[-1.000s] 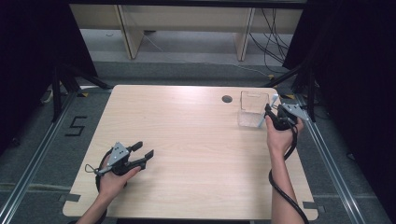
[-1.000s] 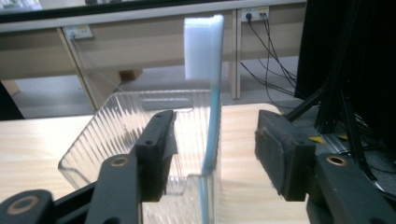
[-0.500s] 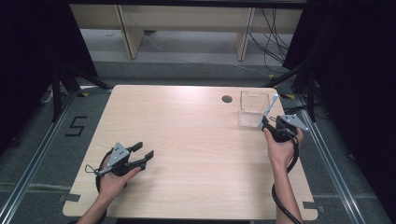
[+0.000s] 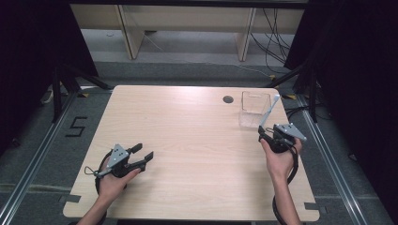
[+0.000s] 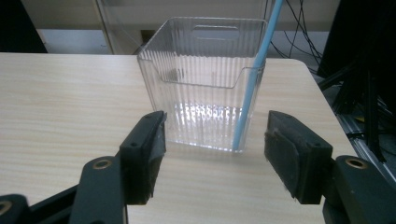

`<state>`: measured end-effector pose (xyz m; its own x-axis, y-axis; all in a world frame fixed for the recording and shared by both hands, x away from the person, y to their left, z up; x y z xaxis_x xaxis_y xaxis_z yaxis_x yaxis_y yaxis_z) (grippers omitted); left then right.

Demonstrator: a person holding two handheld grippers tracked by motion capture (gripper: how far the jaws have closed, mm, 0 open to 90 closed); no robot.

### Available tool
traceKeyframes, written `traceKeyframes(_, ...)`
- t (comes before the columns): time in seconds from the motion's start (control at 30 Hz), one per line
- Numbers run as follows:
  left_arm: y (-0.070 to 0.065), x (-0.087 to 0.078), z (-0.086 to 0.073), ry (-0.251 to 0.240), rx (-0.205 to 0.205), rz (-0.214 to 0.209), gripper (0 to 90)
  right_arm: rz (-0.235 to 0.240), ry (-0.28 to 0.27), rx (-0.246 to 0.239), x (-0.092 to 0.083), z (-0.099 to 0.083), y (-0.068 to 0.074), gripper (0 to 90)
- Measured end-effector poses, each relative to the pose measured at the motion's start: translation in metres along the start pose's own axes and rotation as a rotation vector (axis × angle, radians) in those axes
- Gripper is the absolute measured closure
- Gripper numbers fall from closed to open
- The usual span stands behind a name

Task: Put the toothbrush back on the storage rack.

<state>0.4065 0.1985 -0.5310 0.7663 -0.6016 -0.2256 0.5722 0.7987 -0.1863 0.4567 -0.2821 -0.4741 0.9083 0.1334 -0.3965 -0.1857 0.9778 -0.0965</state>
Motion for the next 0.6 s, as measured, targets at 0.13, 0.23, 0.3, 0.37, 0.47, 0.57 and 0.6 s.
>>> traceKeyframes(0.13, 0.0, 0.0, 0.0, -0.002, -0.001, 0.001, 37.5, 0.023, -0.01, 0.002, -0.006, -0.005, 0.004, 38.6)
traceKeyframes(0.23, 0.001, 0.0, 0.0, -0.001, 0.004, 0.003, 37.5, 0.034, -0.002, -0.009, -0.011, -0.01, 0.008, 38.5)
traceKeyframes(0.3, 0.001, 0.0, 0.0, -0.002, 0.005, 0.003, 37.4, 0.047, 0.007, -0.019, -0.015, -0.014, 0.009, 38.3)
traceKeyframes(0.37, 0.001, 0.0, 0.0, -0.001, 0.002, 0.003, 37.4, 0.055, -0.009, -0.026, -0.017, -0.019, 0.011, 38.3)
traceKeyframes(0.47, 0.0, 0.0, 0.0, -0.001, 0.002, 0.002, 37.4, 0.056, -0.003, -0.027, -0.024, -0.026, 0.013, 38.3)
traceKeyframes(0.57, 0.0, 0.0, 0.0, -0.001, 0.002, 0.002, 37.5, 0.061, 0.019, -0.028, -0.031, -0.034, 0.016, 38.2)
traceKeyframes(0.6, 0.001, 0.0, 0.0, 0.001, 0.001, 0.002, 37.5, 0.057, 0.016, -0.026, -0.032, -0.037, 0.017, 38.2)
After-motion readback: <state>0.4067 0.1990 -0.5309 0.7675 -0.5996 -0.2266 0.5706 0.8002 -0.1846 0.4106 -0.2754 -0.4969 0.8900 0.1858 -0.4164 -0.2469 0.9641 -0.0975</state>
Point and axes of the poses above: each handheld gripper's, and its own axes: x roughly forward along the jaws, z roughly out of its top, y roughly to its left, the point moved 4 cm from there along x, roughly forward along the jaws, and after that the axes turned 9 degrees about -x, right-handed, at the moved point
